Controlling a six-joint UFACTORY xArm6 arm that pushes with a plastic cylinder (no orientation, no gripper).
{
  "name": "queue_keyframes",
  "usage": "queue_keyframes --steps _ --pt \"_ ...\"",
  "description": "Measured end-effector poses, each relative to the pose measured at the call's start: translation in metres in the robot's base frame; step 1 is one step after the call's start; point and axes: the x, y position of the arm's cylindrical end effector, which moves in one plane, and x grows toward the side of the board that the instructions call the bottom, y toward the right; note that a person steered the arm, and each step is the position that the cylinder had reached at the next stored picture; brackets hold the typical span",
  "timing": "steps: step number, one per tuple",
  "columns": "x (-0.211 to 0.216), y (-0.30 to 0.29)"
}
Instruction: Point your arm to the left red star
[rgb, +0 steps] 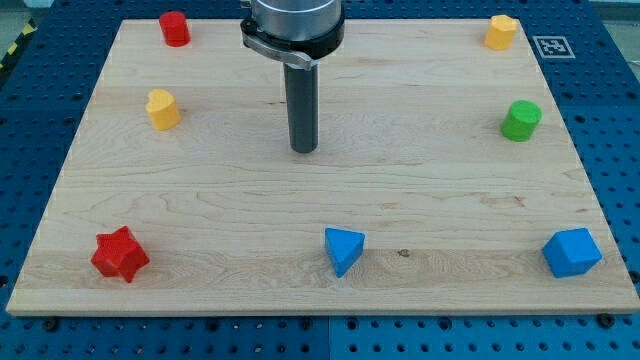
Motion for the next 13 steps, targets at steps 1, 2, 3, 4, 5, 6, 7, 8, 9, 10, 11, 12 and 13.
queue_keyframes --steps 1,2,3,4,5,6,7,8,9,10,11,12,13 --pt "0.000 0.000" --pt "-0.001 0.000" --pt "-0.006 0.000" --pt "-0.009 0.000" --pt "-0.009 0.000" --pt "-0.009 -0.003" --pt "-0.009 -0.009" --pt "-0.009 -0.016" --pt "-0.012 -0.017" --pt "-0.003 -0.052" --pt "0.037 -0.103" --pt "0.070 -0.169" --pt "0.090 -0.251"
